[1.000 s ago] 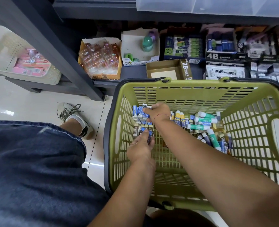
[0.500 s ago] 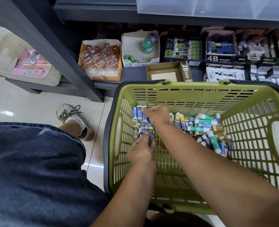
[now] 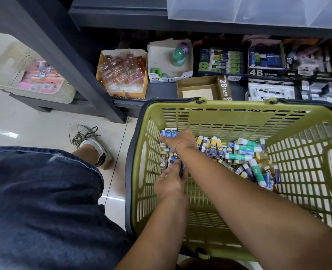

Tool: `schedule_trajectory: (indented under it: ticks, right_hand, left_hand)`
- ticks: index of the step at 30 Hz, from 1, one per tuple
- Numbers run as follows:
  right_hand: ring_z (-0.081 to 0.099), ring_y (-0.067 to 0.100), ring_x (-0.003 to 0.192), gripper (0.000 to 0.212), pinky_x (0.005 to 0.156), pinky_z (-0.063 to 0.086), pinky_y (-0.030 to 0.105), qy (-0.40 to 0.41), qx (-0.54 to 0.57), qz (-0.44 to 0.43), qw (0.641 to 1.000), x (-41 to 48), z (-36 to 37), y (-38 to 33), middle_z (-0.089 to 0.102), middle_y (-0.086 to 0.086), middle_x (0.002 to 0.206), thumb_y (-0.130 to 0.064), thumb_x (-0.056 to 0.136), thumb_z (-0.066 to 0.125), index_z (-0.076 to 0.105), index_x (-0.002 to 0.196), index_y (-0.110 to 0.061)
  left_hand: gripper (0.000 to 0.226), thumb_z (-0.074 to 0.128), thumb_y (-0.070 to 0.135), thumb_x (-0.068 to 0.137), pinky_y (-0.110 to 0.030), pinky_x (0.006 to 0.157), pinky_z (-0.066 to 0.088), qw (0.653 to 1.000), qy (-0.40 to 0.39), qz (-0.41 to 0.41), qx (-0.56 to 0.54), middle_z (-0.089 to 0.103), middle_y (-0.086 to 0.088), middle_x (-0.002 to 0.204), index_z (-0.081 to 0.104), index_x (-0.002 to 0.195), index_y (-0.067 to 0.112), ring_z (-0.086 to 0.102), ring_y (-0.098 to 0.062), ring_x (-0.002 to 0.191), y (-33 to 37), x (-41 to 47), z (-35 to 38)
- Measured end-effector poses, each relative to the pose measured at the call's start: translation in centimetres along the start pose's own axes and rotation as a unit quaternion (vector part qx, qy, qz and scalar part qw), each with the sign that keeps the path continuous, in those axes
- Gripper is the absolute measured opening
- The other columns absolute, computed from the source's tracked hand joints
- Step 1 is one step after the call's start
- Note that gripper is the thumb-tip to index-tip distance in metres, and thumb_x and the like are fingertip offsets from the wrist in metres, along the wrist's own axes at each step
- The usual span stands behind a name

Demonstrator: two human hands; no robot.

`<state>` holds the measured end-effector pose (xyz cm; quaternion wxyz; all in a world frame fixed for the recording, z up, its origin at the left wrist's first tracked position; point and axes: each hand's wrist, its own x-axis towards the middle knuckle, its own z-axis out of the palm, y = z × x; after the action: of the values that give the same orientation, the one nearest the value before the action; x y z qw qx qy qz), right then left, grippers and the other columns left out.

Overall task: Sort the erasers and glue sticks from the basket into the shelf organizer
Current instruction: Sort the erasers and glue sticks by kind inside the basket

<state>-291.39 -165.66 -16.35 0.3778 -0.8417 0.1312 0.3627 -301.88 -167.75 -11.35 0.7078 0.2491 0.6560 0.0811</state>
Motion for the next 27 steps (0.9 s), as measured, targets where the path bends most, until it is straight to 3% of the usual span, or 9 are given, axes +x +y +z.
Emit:
schedule_trajectory:
  ticks: [3,8,12,15,18,23,27]
  right_hand:
    - [0.057,0.025,0.097,0.084,0.075,0.044,0.033,0.004,0.03,0.004,1.0,0.4,-0.2,0.5,0.056,0.01,0.108,-0.045,0.067,0.082,0.039,0.124,-0.001]
    - [0.053,0.033,0.118,0.078,0.093,0.045,0.038,0.002,0.047,0.003,0.999,0.7,-0.9,1.4,0.052,0.015,0.132,-0.04,0.075,0.079,0.037,0.13,-0.003]
    - [0.057,0.034,0.114,0.079,0.088,0.047,0.038,0.005,0.025,-0.003,1.0,0.6,-0.9,1.5,0.056,0.017,0.128,-0.044,0.077,0.076,0.039,0.132,-0.002]
    - [0.059,0.033,0.105,0.069,0.075,0.044,0.035,0.02,-0.011,-0.019,1.0,0.4,-0.8,1.2,0.06,0.017,0.115,-0.048,0.078,0.073,0.045,0.122,-0.002]
    - [0.052,0.024,0.08,0.055,0.063,0.038,0.031,0.033,-0.057,-0.03,0.997,0.6,-0.8,1.1,0.053,0.011,0.088,-0.053,0.076,0.072,0.048,0.098,-0.008]
    - [0.05,0.023,0.074,0.058,0.063,0.037,0.029,0.022,-0.086,-0.016,0.996,0.7,-1.6,0.8,0.048,0.005,0.067,-0.054,0.078,0.07,0.04,0.064,-0.007]
    - [0.054,0.024,0.069,0.056,0.066,0.047,0.029,-0.019,-0.072,-0.001,0.997,0.8,-1.8,0.5,0.047,0.004,0.056,-0.051,0.079,0.07,0.041,0.064,-0.005]
  left_hand:
    - [0.013,0.074,0.003,0.082,-0.031,0.078,0.059,1.0,0.003,-0.003,0.0,0.072,-0.012,0.094,0.07,0.093,-0.002,0.068,-0.018,0.074,-0.1,0.0,0.0]
    - [0.015,0.074,0.004,0.081,-0.031,0.083,0.058,1.0,0.005,-0.005,0.008,0.071,-0.01,0.095,0.069,0.094,0.0,0.069,-0.02,0.08,-0.2,-0.1,-0.1]
    - [0.015,0.075,0.006,0.081,-0.03,0.081,0.058,1.0,0.005,-0.01,0.014,0.071,-0.008,0.095,0.07,0.095,0.002,0.069,-0.02,0.079,-0.3,0.1,-0.1]
    - [0.014,0.075,0.006,0.081,-0.028,0.078,0.058,1.0,0.008,-0.01,0.015,0.071,-0.009,0.094,0.07,0.094,0.002,0.07,-0.02,0.079,-0.3,0.1,-0.2]
    - [0.015,0.075,0.006,0.081,-0.03,0.08,0.058,1.0,0.009,-0.008,0.015,0.072,-0.01,0.095,0.07,0.095,0.001,0.07,-0.023,0.087,-0.4,0.2,-0.2]
    - [0.012,0.075,0.007,0.081,-0.027,0.077,0.058,1.0,0.015,-0.007,0.024,0.071,-0.008,0.093,0.07,0.091,0.003,0.07,-0.022,0.087,-0.4,0.1,-0.1]
    - [0.014,0.076,0.008,0.08,-0.026,0.077,0.058,1.0,0.016,-0.01,0.025,0.072,-0.008,0.092,0.071,0.092,0.003,0.071,-0.022,0.085,-0.3,0.1,-0.1]
